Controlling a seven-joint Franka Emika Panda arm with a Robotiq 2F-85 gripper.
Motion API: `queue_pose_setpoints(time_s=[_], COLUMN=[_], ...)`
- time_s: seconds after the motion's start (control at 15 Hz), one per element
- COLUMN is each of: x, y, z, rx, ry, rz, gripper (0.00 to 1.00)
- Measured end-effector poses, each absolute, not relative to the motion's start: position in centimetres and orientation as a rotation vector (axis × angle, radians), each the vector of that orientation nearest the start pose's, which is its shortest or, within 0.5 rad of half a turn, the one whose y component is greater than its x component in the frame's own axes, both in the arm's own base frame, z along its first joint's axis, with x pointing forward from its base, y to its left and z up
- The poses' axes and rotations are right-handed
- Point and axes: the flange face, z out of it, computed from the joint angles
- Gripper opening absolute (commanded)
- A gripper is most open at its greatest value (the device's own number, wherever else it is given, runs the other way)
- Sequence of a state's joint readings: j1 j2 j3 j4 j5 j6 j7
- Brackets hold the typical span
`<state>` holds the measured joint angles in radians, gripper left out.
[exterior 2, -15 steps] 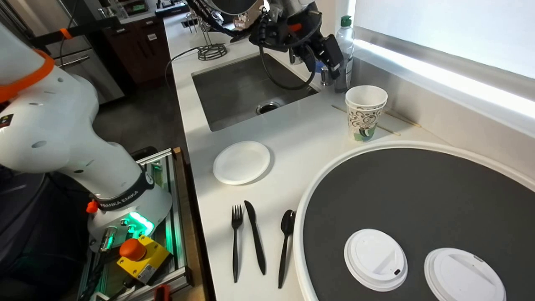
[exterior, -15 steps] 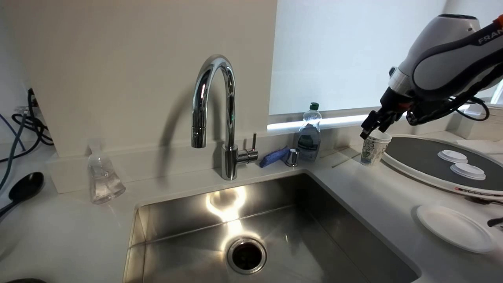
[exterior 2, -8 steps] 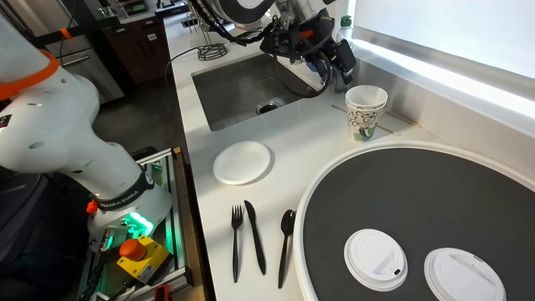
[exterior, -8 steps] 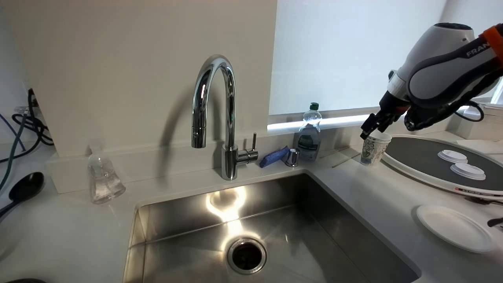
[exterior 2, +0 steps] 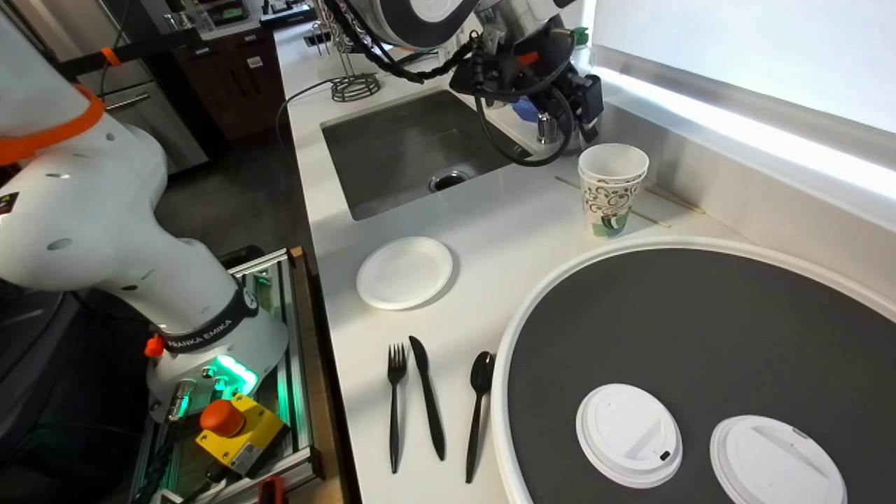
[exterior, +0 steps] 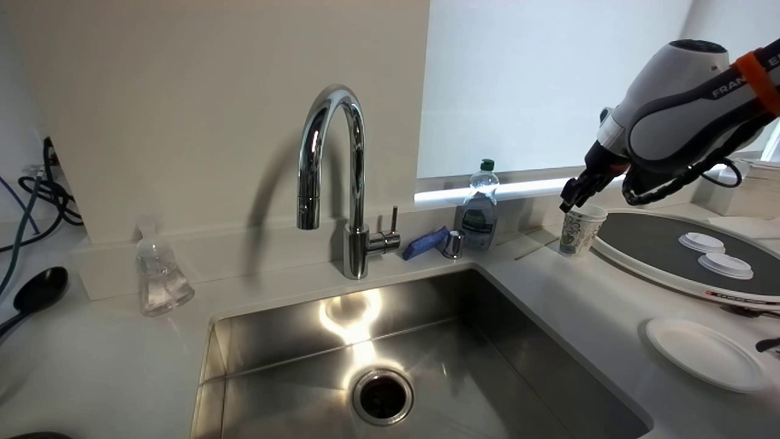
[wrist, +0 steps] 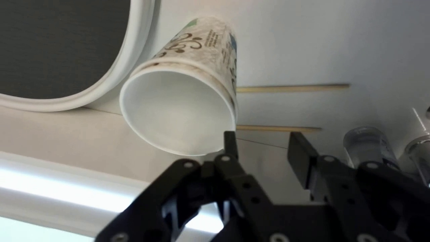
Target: Unstack the cups
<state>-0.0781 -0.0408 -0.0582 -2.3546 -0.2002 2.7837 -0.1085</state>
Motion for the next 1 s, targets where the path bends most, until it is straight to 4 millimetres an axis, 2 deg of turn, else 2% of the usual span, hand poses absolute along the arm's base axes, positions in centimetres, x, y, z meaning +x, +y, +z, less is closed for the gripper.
queue_pose_setpoints(time_s=[0.07, 0.13, 0.2, 0.53, 0.6, 0.67, 0.8, 0.87, 1.0], x=[53.1, 53.2, 53.2, 53.4, 53.4, 53.5, 53.6, 53.7, 53.8], y=[-6.5, -6.6, -6.7, -7.4, -7.5, -7.6, -7.7, -7.7, -7.8], z=[39.7, 39.7, 39.7, 39.7, 39.6, 39.6, 39.4, 39.3, 39.0], rx=[-3.217, -3.219, -3.222, -3.236, -3.238, -3.239, -3.24, -3.239, -3.237], ry=[-0.226, -0.224, -0.22, -0.178, -0.17, -0.16, -0.147, -0.14, -0.128], rz=[-0.747, -0.752, -0.757, -0.776, -0.777, -0.778, -0.783, -0.789, -0.803], gripper=[0.58, 0.53, 0.54, 0.89, 0.92, 0.87, 0.62, 0.59, 0.41])
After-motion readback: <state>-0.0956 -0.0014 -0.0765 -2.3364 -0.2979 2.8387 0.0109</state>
